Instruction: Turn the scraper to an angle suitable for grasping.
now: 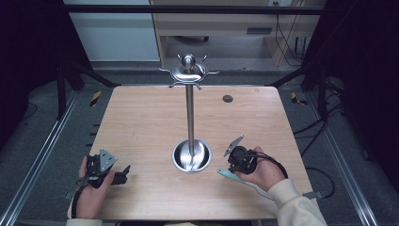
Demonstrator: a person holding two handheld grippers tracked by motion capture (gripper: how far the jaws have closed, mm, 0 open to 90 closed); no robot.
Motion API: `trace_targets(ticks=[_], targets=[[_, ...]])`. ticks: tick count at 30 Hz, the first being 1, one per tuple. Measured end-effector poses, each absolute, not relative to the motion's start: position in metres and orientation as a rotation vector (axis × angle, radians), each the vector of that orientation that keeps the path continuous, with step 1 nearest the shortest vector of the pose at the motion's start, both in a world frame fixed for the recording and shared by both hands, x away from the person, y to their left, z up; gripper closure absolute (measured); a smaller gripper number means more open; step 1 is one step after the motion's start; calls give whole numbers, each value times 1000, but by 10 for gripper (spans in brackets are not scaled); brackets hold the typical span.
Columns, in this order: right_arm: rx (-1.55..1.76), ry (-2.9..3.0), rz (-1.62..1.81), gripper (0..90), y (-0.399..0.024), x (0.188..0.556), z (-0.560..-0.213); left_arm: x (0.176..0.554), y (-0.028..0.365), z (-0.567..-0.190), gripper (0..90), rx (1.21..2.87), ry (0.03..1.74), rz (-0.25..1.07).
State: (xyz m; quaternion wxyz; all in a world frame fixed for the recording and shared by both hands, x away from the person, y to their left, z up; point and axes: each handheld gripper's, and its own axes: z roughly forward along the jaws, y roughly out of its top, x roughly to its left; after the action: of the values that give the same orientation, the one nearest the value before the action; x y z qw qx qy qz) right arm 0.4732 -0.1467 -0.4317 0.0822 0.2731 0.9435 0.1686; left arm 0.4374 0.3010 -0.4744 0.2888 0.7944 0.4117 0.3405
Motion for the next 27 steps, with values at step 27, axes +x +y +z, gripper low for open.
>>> trace_targets(ticks=[27], targets=[[819, 2920, 402, 699, -134, 484, -452, 438, 301, -472, 31, 2113, 1093, 914]])
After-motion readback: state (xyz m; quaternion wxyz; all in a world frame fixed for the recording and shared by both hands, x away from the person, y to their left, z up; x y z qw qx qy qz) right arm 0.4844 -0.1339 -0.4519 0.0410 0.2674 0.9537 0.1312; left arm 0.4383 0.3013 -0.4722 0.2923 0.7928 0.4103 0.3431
